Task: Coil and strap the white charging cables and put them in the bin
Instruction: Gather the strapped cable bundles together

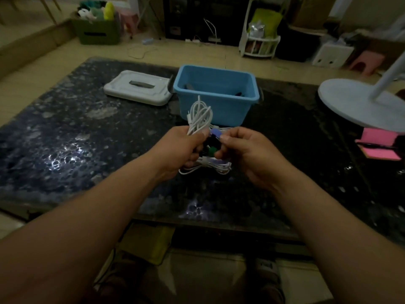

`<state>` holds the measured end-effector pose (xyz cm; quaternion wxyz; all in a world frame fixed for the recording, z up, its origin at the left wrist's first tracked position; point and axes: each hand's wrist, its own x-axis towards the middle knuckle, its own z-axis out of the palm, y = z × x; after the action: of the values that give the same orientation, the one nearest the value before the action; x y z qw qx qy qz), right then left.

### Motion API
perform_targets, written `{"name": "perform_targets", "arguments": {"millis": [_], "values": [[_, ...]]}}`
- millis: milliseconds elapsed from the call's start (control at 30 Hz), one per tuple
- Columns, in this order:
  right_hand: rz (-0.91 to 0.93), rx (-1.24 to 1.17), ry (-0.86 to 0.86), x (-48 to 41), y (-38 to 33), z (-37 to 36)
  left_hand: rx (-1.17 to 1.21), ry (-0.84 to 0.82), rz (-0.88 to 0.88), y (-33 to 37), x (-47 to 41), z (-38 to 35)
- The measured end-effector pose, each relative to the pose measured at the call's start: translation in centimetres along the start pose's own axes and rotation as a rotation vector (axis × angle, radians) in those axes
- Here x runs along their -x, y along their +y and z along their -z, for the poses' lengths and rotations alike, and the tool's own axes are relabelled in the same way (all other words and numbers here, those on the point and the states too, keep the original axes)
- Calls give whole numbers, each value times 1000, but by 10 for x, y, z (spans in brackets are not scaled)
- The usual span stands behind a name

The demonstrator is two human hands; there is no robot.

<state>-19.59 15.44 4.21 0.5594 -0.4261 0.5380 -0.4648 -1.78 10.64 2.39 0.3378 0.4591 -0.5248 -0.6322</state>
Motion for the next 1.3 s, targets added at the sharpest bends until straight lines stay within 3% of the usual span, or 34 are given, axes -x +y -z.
{"name": "perform_targets", "arguments": {"millis": [133, 333, 500, 633, 733, 867, 1100, 1300], "values": [[91, -202, 8, -1, -7, 1, -509, 79, -176, -1, -9, -6], [167, 141, 210, -3, 13, -19, -733, -123, -327, 4, -7, -16], [138, 128, 246, -2, 15, -25, -627, -171, -267, 9, 8, -16], [132, 128, 276, -1, 17, -31, -207, -20, -22, 8, 18, -24], [187, 143, 316, 1, 20, -37, -333, 193, -170, -1, 16, -30], [287, 166, 368, 6, 25, -48, -86, 305, -159, -5, 14, -35], [303, 107, 406, 2, 18, -42, -19, 341, -243, 5, 16, -34], [280, 36, 214, 3, 10, -32, 56, 284, -266, 15, 22, -29]]}}
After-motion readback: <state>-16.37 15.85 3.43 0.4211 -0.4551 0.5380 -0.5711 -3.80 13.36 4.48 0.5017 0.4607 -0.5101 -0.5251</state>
